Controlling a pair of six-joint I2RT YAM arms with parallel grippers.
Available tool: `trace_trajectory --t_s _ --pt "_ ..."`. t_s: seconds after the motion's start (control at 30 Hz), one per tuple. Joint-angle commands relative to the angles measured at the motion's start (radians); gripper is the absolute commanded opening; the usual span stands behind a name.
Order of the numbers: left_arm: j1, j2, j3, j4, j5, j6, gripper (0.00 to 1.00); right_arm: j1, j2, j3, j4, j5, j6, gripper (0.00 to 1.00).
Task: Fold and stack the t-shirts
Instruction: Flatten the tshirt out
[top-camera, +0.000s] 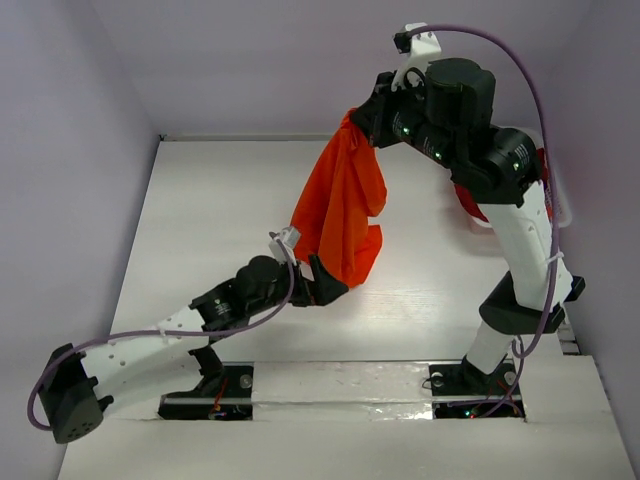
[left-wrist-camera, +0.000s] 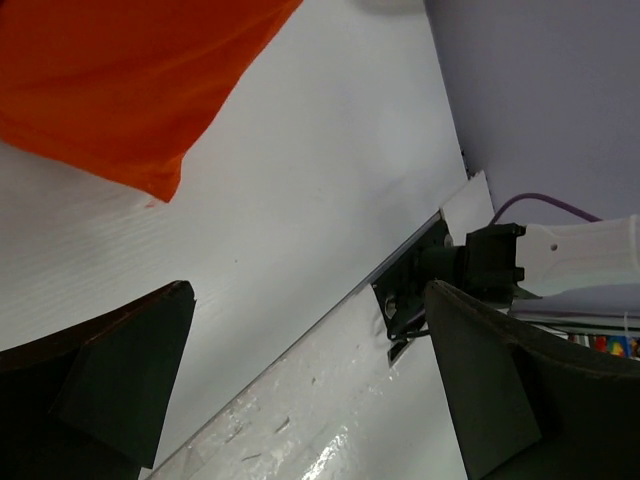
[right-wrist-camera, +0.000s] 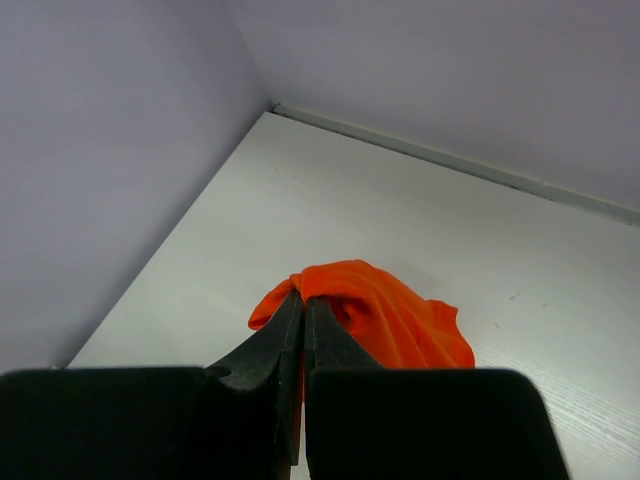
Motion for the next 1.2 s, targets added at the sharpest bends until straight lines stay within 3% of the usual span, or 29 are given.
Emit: trace_trajectory --t_s 0.0,0.23,0.37,0.57,1.17 --pt "-0.091 0.022 0.039 0.085 -0.232 -0.007 0.99 0.008 -0.056 0.040 0.085 -0.015 -0.029 0.00" --pt "-0.155 0.114 0.016 0.059 -0.371 -0.053 0.99 0.008 -0.076 0.035 0.080 -0.011 -0.045 0.00" --pt "-0.174 0.132 0.004 0.009 -0.516 -0.121 0.99 0.008 -0.093 0.017 0.089 -0.005 -0.048 0.00" --pt "-0.209 0.247 0.070 -0.073 -0.664 -0.139 0.99 0.008 -0.107 -0.015 0.089 -0.008 -0.046 0.00" --pt "-0.263 0.416 0.122 0.036 -0.693 -0.147 0.99 0.008 -0.152 -0.138 0.137 -0.012 -0.042 0.00"
